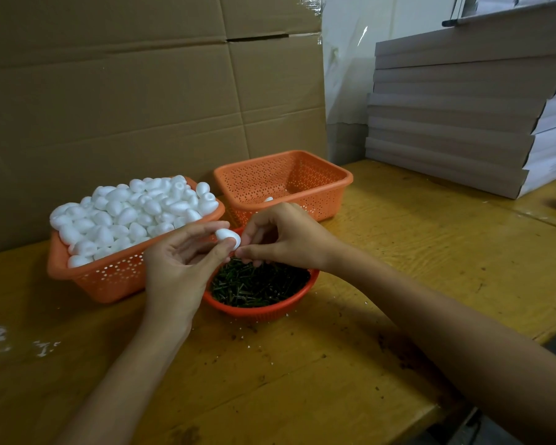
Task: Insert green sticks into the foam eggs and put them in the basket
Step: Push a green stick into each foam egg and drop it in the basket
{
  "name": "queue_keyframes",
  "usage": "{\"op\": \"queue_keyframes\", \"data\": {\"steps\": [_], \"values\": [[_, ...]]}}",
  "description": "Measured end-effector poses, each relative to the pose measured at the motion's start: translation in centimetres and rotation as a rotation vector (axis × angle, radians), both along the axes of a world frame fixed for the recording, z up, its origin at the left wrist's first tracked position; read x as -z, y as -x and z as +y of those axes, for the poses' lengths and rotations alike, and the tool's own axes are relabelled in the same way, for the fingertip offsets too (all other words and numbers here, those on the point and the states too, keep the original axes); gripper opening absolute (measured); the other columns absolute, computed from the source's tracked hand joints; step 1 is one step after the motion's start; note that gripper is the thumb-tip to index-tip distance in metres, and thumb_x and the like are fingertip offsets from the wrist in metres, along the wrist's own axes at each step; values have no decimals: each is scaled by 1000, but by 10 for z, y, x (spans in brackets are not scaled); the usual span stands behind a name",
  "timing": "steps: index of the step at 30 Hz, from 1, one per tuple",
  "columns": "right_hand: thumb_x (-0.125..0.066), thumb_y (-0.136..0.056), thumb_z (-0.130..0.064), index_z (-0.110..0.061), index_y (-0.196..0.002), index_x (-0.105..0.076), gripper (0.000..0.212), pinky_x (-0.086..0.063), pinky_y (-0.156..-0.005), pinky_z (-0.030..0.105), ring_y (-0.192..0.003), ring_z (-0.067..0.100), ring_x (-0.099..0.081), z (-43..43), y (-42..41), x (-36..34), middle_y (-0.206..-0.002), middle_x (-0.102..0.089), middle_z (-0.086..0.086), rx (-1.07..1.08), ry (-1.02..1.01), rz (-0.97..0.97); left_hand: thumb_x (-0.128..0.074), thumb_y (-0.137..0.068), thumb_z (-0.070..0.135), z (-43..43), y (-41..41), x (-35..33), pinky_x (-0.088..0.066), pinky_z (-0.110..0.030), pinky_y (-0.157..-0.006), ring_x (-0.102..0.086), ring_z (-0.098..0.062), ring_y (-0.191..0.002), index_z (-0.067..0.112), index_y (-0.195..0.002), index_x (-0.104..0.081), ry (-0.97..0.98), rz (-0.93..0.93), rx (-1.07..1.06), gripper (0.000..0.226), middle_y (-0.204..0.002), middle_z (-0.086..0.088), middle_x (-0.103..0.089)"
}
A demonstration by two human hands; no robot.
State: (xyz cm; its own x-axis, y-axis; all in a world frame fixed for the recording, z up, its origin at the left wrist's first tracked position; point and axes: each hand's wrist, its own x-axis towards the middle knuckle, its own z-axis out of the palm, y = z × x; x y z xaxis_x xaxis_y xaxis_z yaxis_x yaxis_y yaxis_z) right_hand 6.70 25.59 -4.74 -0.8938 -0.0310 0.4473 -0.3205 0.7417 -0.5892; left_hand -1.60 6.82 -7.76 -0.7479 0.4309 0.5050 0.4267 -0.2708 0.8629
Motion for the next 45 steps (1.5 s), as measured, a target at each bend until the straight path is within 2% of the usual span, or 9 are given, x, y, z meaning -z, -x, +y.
{"op": "queue_keyframes", "data": {"steps": [4, 9, 14, 18, 23, 32, 37, 42, 45], "values": [[-79, -93, -24, -9, -94, -77, 14, -63, -77, 29, -70, 8, -76, 0, 0, 1, -79, -79, -5, -12, -7, -27, -89, -74, 27, 0, 1, 1, -64, -28, -82, -80, -18, -96, 22, -111, -81, 13, -19, -10, 38, -103, 1, -83], [-79, -93, -23, -10, -95, -76, 14, -63, -75, 28, -69, 7, -76, 0, 1, 2, -81, -79, -3, -21, -21, -39, -91, -72, 24, -1, 4, 1, -65, -33, -89, -79, -19, -103, 20, -118, -78, 28, -21, -4, 48, -110, -1, -81], [-78, -94, -22, -8, -96, -76, 14, -63, -76, 28, -70, 8, -76, 2, 2, 2, -82, -79, -3, -31, -28, -46, -92, -71, 26, 0, 1, 0, -65, -28, -81, -80, -22, -98, 27, -101, -79, 19, -29, 9, 33, -104, -4, -82], [-78, -94, -22, -8, -97, -76, 14, -63, -76, 29, -71, 8, -77, 1, 2, 3, -83, -80, -2, -42, -26, -50, -92, -71, 26, 1, 1, -1, -64, -27, -79, -80, -21, -97, 29, -96, -80, 13, -22, 20, 28, -101, -4, -82], [-78, -94, -22, -8, -97, -76, 14, -64, -76, 32, -71, 9, -77, 2, 2, 4, -82, -80, -1, -41, -19, -53, -91, -72, 26, 0, 1, -1, -63, -25, -77, -80, -20, -96, 30, -96, -80, 13, -12, 27, 27, -100, -3, -82], [-77, -95, -23, -8, -96, -76, 15, -60, -74, 22, -71, 9, -76, 2, 3, 4, -82, -80, -2, -49, -19, -57, -92, -73, 24, 0, 1, 0, -65, -29, -81, -79, -19, -98, 31, -96, -80, 18, -8, 17, 26, -101, -3, -82], [-77, -95, -23, -8, -98, -76, 15, -61, -75, 24, -71, 9, -77, 2, 3, 4, -83, -80, -2, -53, -27, -57, -92, -72, 27, 0, 2, 0, -64, -27, -79, -79, -18, -98, 32, -95, -80, 26, -6, 14, 27, -102, -2, -82], [-77, -95, -21, -8, -98, -76, 14, -62, -75, 26, -71, 10, -77, 2, 3, 4, -83, -80, -2, -56, -30, -51, -93, -76, 21, 0, 4, 1, -63, -25, -77, -79, -18, -97, 32, -97, -80, 39, 4, 7, 27, -102, -1, -82], [-77, -95, -21, -7, -98, -76, 14, -62, -76, 28, -72, 10, -77, 2, 3, 4, -84, -80, -1, -56, -29, -50, -93, -75, 26, 0, 4, 1, -63, -25, -78, -79, -18, -97, 33, -97, -80, 34, 6, 14, 27, -101, -1, -82]]}}
